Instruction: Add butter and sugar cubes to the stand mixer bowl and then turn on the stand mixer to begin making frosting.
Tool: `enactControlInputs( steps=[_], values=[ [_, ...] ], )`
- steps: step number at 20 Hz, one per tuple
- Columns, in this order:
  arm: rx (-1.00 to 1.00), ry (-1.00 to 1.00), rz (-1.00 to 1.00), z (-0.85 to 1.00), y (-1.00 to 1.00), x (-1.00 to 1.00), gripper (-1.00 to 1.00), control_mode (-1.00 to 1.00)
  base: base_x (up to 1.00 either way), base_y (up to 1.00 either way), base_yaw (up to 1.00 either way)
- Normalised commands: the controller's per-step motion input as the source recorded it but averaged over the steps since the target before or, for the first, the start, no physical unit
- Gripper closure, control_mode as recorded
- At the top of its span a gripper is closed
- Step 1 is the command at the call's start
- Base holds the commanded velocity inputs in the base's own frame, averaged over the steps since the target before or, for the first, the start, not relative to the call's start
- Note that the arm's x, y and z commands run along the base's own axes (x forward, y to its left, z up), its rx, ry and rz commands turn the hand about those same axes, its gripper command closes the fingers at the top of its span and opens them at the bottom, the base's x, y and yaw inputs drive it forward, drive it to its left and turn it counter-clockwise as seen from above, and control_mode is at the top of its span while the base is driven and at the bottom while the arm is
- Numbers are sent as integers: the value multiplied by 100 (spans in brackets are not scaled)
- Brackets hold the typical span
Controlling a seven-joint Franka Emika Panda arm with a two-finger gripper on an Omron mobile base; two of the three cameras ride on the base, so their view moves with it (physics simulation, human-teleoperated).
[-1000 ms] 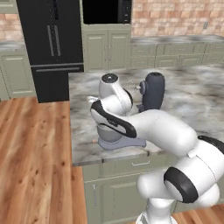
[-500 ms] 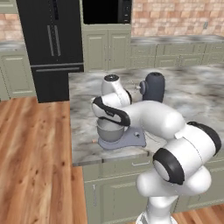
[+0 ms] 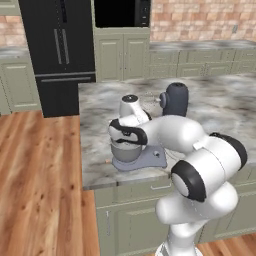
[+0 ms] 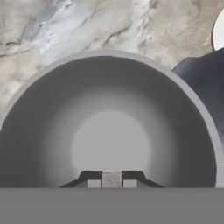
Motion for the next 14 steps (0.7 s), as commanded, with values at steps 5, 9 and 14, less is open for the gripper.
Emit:
enactControlInputs(
  steps=[5,9,14],
  values=[
    [0,-2,0,-22,-7,4,-100,-100,0,0,0],
    [0,-7,0,8,7,-1,-100,-100,0,0,0],
    [0,-16,0,58,10,-23,-100,-100,0,0,0]
  ],
)
